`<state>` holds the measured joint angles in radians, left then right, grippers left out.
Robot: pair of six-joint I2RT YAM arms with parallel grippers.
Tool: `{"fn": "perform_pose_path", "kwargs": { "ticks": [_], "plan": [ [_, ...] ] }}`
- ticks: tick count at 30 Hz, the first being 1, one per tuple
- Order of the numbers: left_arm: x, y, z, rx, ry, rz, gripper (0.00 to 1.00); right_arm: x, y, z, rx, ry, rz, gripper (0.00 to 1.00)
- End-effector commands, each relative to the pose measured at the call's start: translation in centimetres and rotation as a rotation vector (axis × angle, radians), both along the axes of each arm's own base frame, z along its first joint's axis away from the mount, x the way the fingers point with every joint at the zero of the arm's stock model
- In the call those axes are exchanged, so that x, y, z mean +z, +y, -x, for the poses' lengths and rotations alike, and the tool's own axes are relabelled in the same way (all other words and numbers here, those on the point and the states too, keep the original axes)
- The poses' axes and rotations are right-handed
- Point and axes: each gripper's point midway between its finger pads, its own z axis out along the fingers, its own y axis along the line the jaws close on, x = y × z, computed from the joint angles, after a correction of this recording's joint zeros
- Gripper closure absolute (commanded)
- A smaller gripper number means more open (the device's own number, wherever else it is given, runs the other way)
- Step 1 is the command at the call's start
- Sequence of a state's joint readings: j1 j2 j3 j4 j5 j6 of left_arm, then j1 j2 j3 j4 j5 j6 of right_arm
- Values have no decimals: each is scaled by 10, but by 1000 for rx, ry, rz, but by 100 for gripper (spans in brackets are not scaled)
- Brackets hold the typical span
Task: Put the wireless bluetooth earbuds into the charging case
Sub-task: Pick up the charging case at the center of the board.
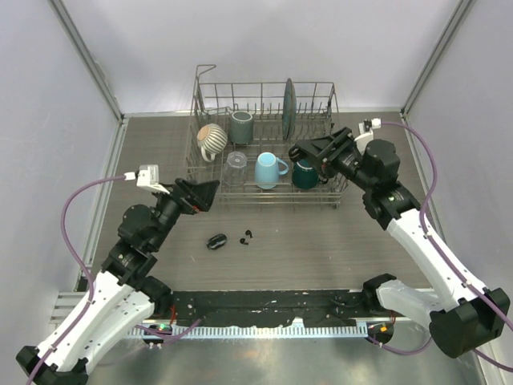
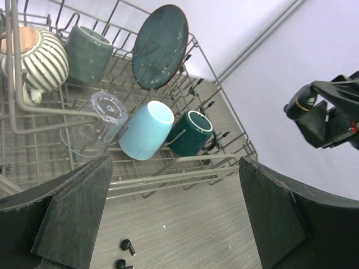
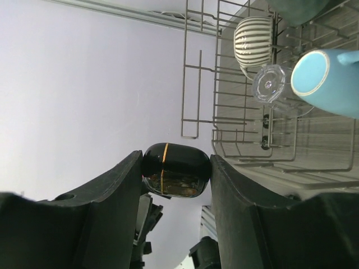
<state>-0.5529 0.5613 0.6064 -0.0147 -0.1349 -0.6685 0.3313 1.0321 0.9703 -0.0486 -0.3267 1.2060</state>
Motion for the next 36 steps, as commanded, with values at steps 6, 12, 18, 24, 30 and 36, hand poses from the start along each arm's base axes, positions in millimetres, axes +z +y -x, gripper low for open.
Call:
{"fn": "perform_pose_path", "kwargs": {
  "ticks": [6,12,18,24,30,36],
  "plan": [
    [24,-20,5,-120,-157,15,0,25,14,4,-135,-39,-224,99],
    [28,-37,6,-199,-241,36,0,23,21,15,-180,5,-337,99],
    [34,-49,-1,-236,-288,46,0,16,32,21,-200,48,-407,99],
    [39,-63,-6,-266,-343,40,3,9,55,29,-159,95,-442,99],
    [41,-77,-5,-310,-357,30,2,9,74,35,-105,103,-458,99],
    [39,-75,-5,-287,-373,29,2,14,81,37,-85,108,-497,99]
  ]
}}
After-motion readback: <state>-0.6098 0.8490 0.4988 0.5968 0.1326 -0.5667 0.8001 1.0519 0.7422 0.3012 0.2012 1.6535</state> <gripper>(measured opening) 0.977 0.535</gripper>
